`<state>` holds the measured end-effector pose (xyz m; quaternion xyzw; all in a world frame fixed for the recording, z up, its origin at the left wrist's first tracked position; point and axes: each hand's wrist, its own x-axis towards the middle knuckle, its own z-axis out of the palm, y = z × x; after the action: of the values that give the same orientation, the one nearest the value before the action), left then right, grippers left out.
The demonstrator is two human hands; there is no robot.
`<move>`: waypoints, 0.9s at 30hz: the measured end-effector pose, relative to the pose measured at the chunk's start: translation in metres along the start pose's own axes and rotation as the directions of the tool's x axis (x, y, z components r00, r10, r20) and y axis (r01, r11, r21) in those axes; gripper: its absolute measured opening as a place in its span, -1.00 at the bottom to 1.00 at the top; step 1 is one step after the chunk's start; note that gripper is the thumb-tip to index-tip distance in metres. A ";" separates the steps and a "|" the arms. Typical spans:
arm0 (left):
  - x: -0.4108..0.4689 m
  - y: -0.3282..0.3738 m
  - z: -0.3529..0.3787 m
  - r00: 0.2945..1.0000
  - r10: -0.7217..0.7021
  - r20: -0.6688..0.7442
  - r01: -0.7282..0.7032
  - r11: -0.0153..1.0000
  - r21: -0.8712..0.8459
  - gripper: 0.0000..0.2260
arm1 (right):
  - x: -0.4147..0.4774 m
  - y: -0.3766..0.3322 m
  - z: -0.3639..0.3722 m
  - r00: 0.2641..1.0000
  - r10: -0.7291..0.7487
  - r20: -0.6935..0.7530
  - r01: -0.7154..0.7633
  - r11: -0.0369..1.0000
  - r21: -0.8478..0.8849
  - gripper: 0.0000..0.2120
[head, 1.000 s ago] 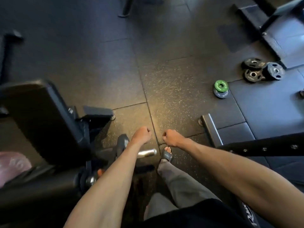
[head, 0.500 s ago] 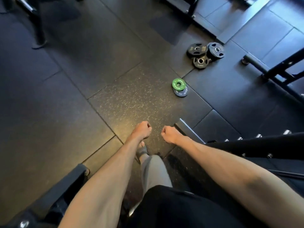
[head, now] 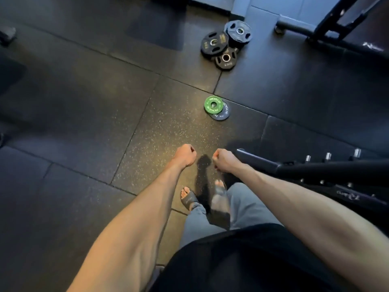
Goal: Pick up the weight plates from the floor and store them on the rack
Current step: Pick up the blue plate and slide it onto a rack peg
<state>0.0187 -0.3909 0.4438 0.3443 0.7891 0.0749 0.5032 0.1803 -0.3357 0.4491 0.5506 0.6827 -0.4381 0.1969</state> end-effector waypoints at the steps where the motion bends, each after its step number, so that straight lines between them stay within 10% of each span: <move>1: 0.013 0.005 -0.012 1.000 0.005 0.015 -0.005 0.999 0.035 -0.84 | 0.010 -0.004 -0.004 1.000 0.026 -0.006 -0.026 0.999 0.038 -0.83; 27: 0.466 0.168 -0.032 0.872 0.142 0.468 -0.427 0.687 0.587 -0.74 | 0.407 0.020 -0.091 0.832 0.547 0.086 -0.418 0.518 0.747 -0.89</move>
<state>-0.0494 0.0306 0.1914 0.6310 0.5813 -0.2065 0.4704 0.0892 -0.0259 0.1846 0.7823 0.2777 -0.5574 0.0152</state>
